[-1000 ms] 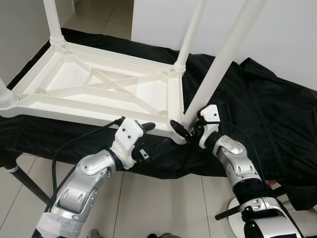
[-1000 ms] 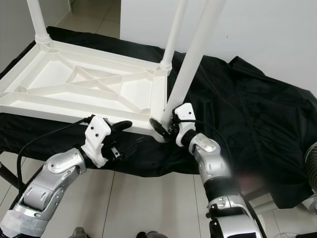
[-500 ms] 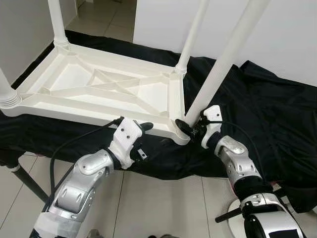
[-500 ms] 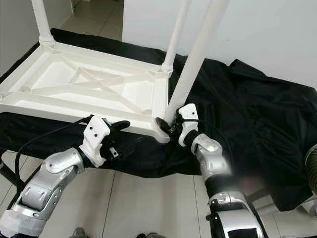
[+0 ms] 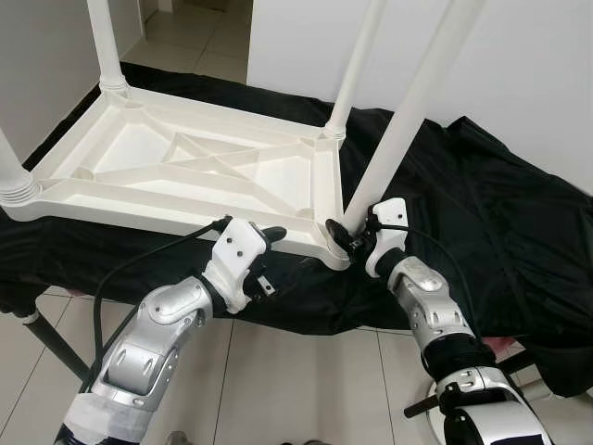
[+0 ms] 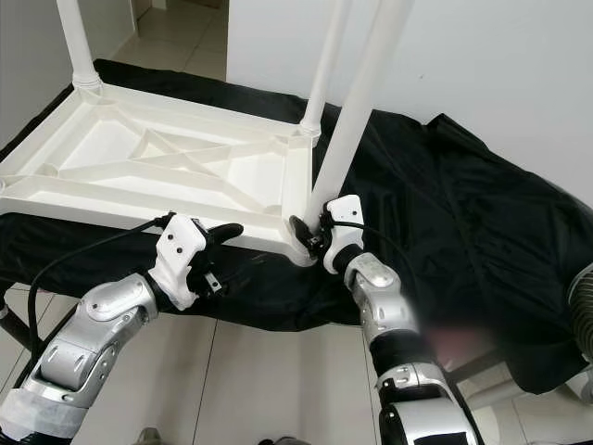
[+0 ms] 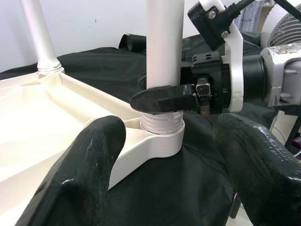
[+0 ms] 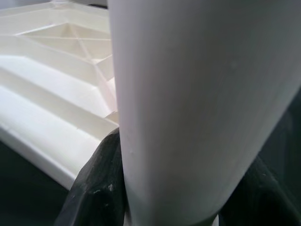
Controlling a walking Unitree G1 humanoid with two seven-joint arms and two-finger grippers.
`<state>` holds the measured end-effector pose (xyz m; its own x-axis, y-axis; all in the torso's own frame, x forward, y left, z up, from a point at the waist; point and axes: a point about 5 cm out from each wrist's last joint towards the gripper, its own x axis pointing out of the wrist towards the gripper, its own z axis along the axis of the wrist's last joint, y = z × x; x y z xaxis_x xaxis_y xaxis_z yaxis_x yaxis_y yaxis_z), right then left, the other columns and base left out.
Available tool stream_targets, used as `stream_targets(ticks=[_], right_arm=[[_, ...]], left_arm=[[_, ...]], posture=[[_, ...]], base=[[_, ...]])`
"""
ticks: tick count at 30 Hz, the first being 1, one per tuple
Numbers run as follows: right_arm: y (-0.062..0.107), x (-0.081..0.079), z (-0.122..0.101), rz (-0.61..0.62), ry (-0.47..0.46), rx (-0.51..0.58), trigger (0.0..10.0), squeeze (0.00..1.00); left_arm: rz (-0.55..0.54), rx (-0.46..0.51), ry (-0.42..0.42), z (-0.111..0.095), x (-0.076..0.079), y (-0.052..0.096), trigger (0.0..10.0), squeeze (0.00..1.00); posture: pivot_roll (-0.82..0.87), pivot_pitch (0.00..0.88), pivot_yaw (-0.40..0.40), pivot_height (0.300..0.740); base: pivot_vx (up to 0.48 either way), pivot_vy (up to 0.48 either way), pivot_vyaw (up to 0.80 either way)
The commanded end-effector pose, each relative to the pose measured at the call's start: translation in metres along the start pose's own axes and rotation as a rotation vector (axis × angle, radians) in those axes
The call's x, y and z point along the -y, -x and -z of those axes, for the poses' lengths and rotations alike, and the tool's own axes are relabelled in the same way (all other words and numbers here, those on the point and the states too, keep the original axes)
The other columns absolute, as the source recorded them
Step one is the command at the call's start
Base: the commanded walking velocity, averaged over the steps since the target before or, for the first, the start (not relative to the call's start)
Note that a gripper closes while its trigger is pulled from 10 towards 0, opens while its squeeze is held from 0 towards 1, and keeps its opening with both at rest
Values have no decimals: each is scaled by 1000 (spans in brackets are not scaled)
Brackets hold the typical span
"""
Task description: Building children table
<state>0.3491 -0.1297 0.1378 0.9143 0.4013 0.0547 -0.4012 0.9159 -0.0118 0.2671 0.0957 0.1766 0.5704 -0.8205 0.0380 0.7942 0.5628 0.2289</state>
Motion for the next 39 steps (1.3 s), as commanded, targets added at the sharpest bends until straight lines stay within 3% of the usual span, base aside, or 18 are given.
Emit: stream_targets(ticks=[1,4,7,10,16,29,30,31,32,39], right_arm=[[6,7,10,73,-9,-49,10000,0],[11,3,13,167,-31,-52,10000,0],[11,3,13,167,-31,-52,10000,0],[14,-14,14,332,-102,-26,10000,0],[9,-36,11,493,-192,-22,10000,0],[10,-47,5,410,-246,7,10000,0],[10,-49,2,390,-243,20,10000,259],[10,-49,2,390,-243,20,10000,259],[11,-49,0,382,-241,30,10000,1000],[14,-45,-5,329,-233,55,10000,1000]], left_arm=[[16,-6,0,2,1,-2,10000,0],[19,-4,6,2,2,-2,10000,0],[19,-4,6,2,2,-2,10000,0],[26,-2,9,2,3,-3,10000,0],[33,-1,6,1,3,-5,10000,0],[38,-4,1,1,2,-5,10000,0],[37,-5,2,1,2,-4,10000,0],[37,-5,2,1,2,-4,10000,0],[34,-5,3,1,3,-4,10000,0],[28,-3,7,1,3,-4,10000,0]], posture=[[99,49,-142,740],[97,48,-141,740],[97,48,-141,740],[92,46,-140,740],[92,46,-140,740],[91,50,-133,740],[90,56,-135,740],[90,56,-135,740],[89,61,-137,740],[88,72,-142,740]], base=[[0,0,0],[0,0,0],[0,0,0],[0,0,0],[0,0,0],[0,0,0],[0,0,0],[0,0,0],[0,0,0],[0,0,0]])
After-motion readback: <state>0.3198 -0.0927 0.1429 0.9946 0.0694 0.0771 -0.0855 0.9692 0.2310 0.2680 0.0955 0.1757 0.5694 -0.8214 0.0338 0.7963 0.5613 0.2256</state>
